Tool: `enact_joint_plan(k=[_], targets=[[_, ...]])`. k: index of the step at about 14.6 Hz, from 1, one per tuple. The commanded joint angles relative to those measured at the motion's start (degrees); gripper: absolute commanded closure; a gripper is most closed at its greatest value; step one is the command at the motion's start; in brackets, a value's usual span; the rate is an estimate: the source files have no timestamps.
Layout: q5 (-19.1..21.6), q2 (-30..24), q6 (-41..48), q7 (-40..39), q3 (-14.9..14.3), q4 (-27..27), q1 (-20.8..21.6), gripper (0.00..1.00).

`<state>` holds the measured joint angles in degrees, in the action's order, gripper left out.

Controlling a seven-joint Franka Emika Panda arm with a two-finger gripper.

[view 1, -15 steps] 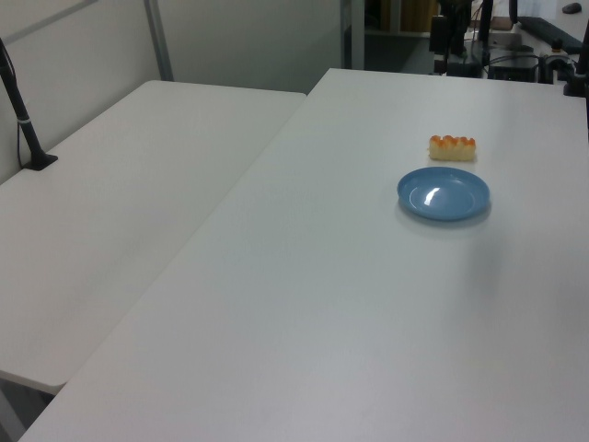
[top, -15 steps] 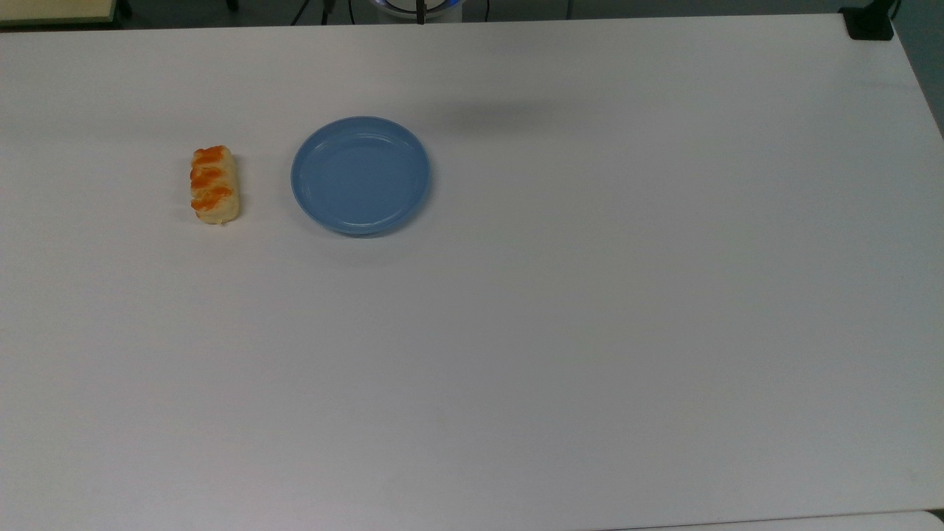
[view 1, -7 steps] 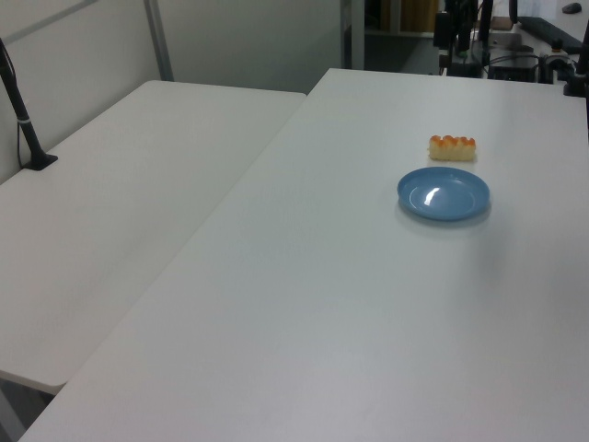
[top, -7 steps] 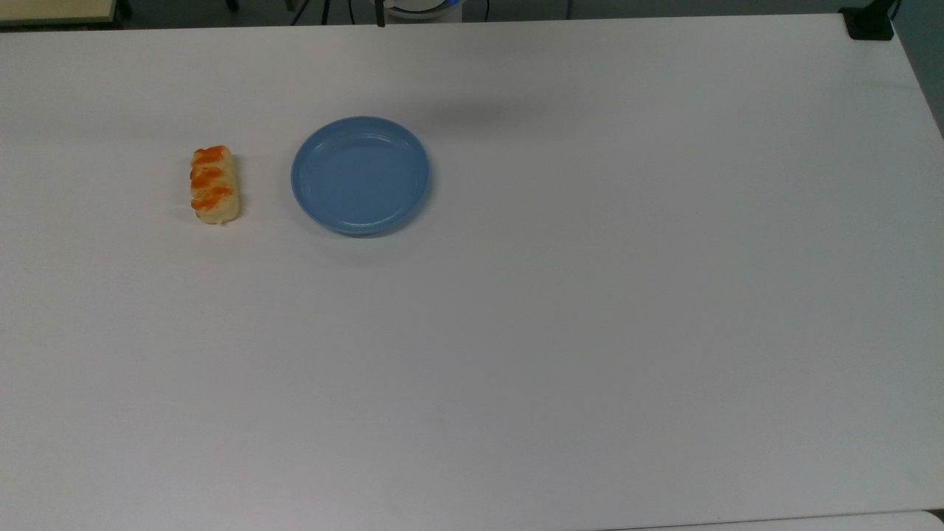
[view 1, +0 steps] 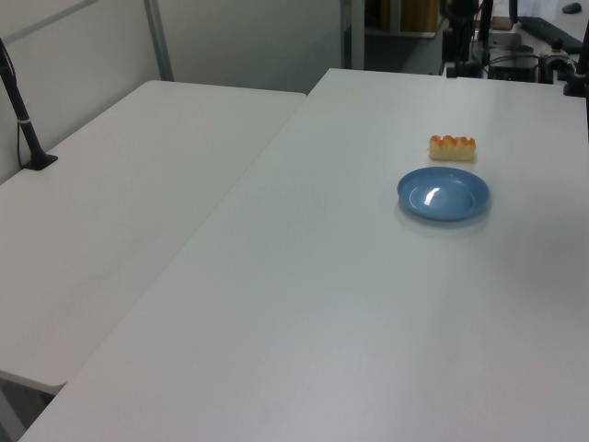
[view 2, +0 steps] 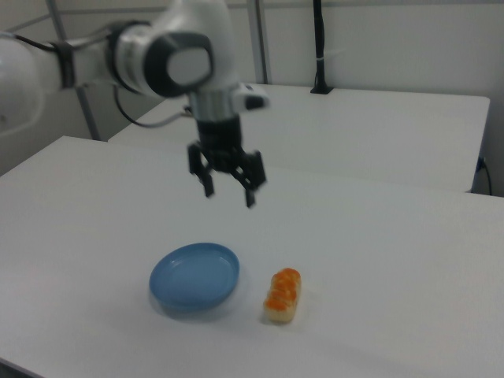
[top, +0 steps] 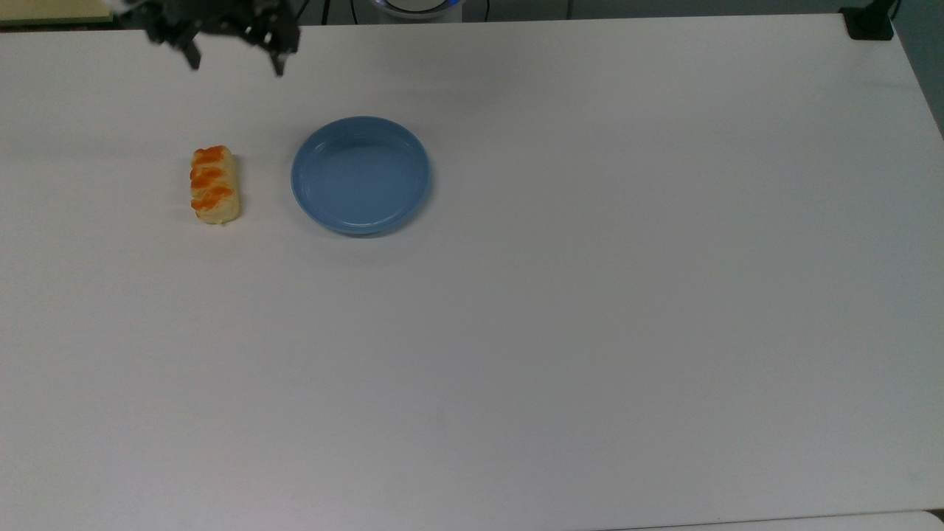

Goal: Put the bread onto the plate
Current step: 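Lower the open gripper down over the orange-topped bread roll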

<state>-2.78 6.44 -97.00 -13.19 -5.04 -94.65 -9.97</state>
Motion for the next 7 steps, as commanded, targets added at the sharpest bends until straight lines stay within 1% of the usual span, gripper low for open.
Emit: enact_joint_plan(k=[1,4,7], targets=[[-2.39,7.86,-7.40,-9.47,0.12,-2.29,-5.57,0.00],[-7.49,12.09,-11.26,-9.84,0.12,-4.30,-6.81,0.00],[-7.85,15.00,-14.52,-9.32,0.21,-5.01,-7.43,0.00]])
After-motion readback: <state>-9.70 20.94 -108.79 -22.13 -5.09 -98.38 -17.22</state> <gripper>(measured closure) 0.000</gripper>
